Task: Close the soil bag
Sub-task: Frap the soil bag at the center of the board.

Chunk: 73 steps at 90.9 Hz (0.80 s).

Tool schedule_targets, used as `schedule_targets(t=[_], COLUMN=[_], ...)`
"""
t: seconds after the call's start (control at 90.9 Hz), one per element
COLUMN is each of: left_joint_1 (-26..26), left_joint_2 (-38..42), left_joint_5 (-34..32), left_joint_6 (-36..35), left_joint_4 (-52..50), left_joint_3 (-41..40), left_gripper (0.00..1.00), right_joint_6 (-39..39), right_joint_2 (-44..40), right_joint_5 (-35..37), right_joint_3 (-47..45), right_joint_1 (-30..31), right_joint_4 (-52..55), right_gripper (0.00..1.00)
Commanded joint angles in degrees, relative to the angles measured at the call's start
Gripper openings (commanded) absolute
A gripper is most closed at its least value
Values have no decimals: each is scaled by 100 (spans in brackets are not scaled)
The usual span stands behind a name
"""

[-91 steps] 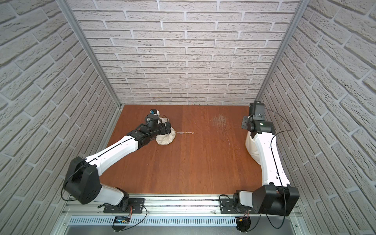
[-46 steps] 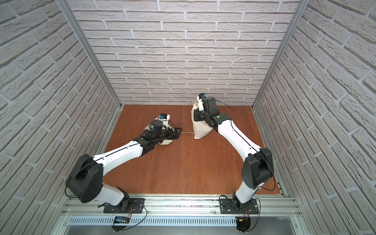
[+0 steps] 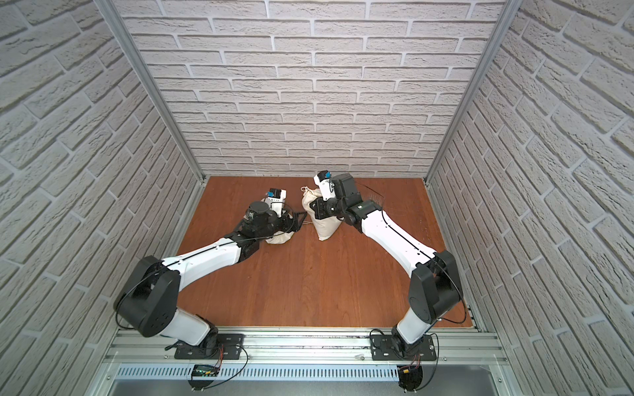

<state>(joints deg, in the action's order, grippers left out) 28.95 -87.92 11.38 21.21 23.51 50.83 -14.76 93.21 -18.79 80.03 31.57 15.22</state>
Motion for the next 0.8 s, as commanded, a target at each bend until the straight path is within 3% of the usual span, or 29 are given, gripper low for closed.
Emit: schedule_targets(t=[0.0, 0.176, 0.264, 0.352, 0.506, 0.616, 0.792], left_joint_1=[141, 234, 233, 229, 141, -221, -540], left_joint_2=[-173, -472, -645, -803, -920, -949, -1482], left_joint_5=[524, 236, 290, 515, 593, 798, 1054], left_joint_6=[-508, -830, -972, -1090, -1442, -1664, -2915], left_joint_4=[527, 396, 464, 456, 244, 88, -1713], left_joint_3=[95, 552, 832, 1148, 1481, 1775, 3536], left_gripper=[87, 83, 75, 53, 0, 0, 0], right_joint_6=[90, 276, 467, 464, 471, 635, 599], right_joint_2=[-339, -459, -563, -706, -985, -1245, -1781], right_joint_5=[-314, -402, -210, -100, 44, 349, 596], right_joint_3=[-19, -63, -21, -46, -93, -126, -381], right_joint_1=[107, 130, 118, 63, -69, -226, -607], right_joint_4=[-257, -177, 1, -57, -114, 67, -47], right_gripper=[7, 9, 10, 11, 17, 29, 52])
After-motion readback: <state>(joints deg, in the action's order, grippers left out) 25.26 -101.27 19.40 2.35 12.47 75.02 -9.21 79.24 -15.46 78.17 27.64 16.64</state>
